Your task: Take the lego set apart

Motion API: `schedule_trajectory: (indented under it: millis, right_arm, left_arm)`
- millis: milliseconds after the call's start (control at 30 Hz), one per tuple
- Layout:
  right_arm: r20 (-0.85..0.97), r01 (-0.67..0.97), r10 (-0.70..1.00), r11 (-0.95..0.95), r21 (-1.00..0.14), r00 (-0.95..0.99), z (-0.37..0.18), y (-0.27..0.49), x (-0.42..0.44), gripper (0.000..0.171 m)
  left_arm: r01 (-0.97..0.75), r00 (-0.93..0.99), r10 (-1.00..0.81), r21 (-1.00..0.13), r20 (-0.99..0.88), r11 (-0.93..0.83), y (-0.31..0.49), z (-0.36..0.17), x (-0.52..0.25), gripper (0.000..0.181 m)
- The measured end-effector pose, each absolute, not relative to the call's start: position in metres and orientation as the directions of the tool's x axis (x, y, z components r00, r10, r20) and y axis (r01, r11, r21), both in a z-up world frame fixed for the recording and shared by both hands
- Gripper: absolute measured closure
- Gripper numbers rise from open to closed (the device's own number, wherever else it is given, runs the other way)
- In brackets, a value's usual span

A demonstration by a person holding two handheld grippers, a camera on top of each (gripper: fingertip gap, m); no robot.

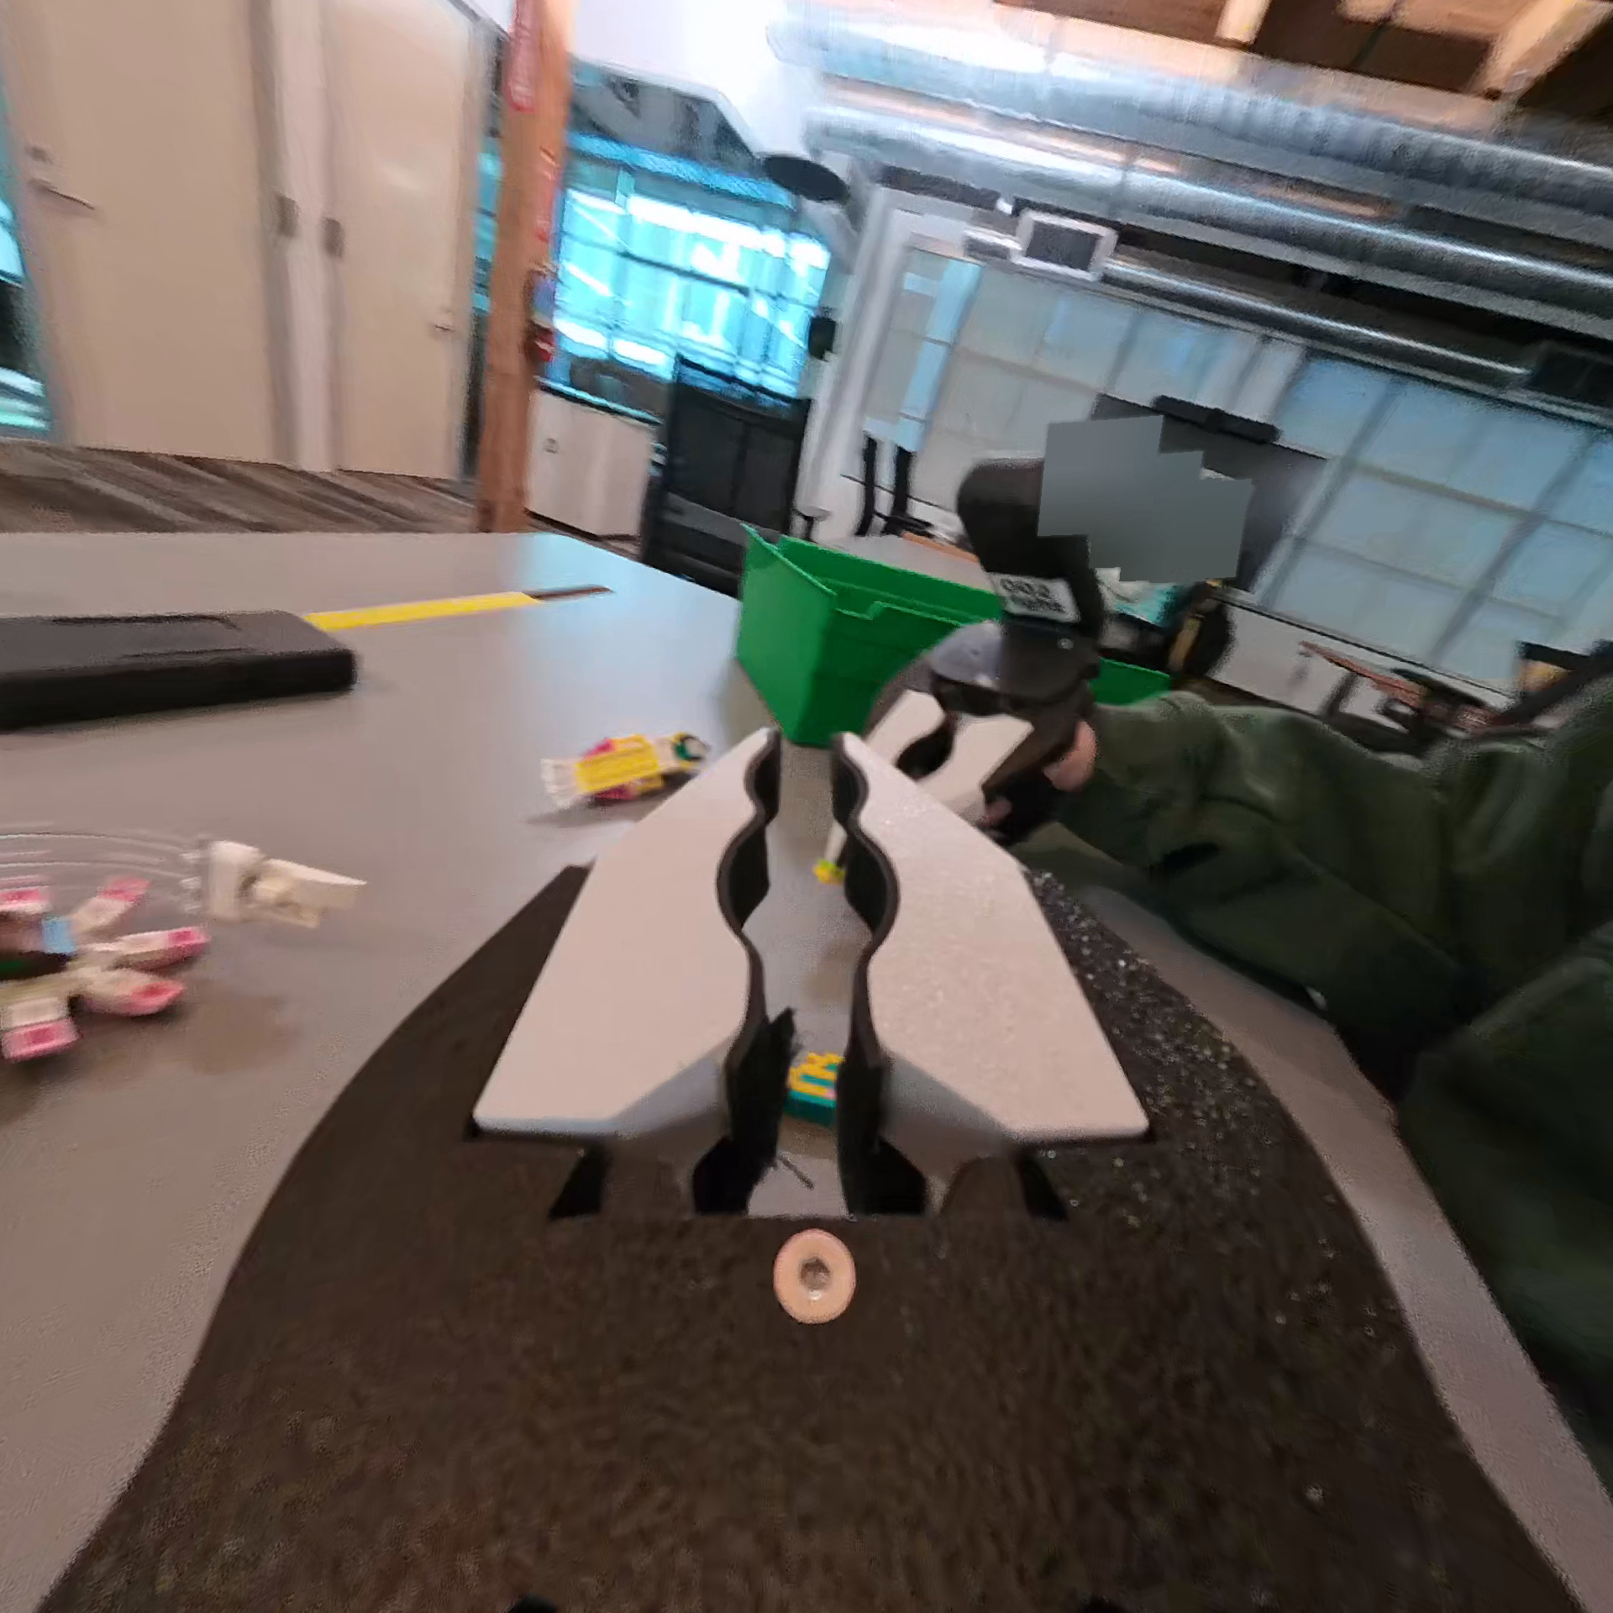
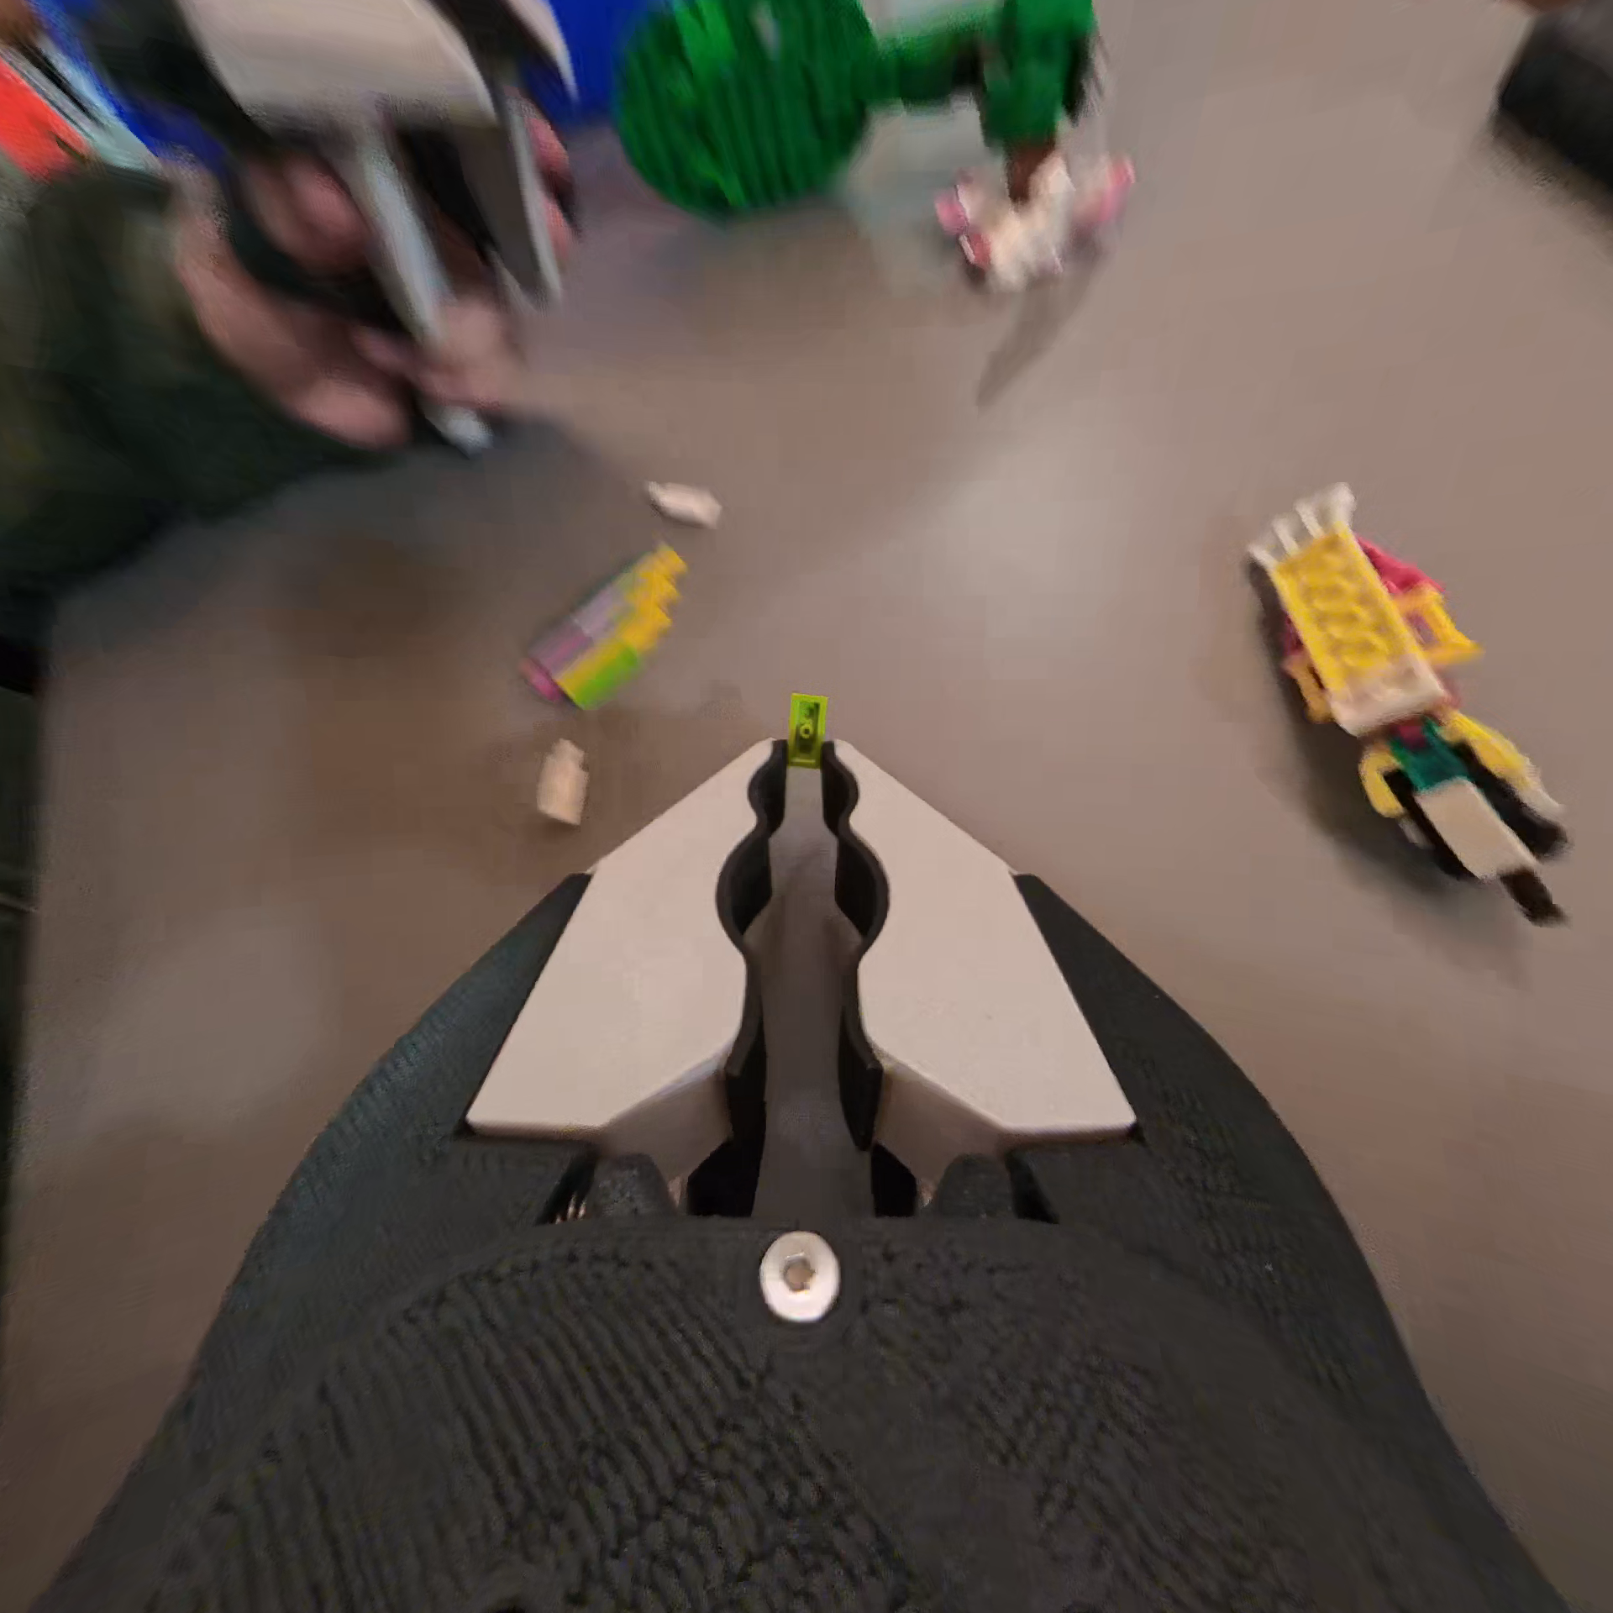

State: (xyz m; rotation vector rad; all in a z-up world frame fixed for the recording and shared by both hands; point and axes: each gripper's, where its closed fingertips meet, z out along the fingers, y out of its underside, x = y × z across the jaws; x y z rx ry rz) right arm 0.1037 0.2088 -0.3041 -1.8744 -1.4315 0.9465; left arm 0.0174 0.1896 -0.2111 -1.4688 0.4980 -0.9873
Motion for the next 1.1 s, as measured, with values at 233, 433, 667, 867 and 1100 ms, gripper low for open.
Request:
schedule_trajectory:
  millis: [233, 433, 667, 867, 1100]
  right_arm:
    - [-0.405, 0.155, 0.901, -0.382, -0.911, -0.157, -0.233, 0.161, 0.064, 0.166]
    - [-0.531, 0.074, 0.808, -0.531, -0.844, -0.256, -0.214, 0.146, 0.052, 0.166]
    - [-0.418, 0.059, 0.881, -0.416, -0.907, -0.223, -0.213, 0.142, 0.051, 0.166]
    - [-0.296, 0.029, 0.927, -0.297, -0.954, -0.229, -0.202, 0.135, 0.052, 0.166]
    - [-0.242, 0.040, 0.945, -0.239, -0.970, -0.221, -0.201, 0.133, 0.053, 0.166]
  left_arm:
    - [0.190, 0.276, -0.886, -0.925, 0.373, -0.330, 0.159, -0.218, 0.054, 0.163]
    - [-0.106, 0.460, -0.853, -0.969, -0.245, 0.221, 0.145, -0.202, 0.051, 0.173]
    - [0.088, 0.363, -0.929, -0.995, 0.076, -0.048, 0.142, -0.196, 0.053, 0.168]
    - [0.126, 0.235, -0.949, -0.975, 0.211, -0.185, 0.134, -0.201, 0.061, 0.173]
    - [0.191, 0.158, -0.941, -0.944, 0.298, -0.267, 0.132, -0.197, 0.059, 0.170]
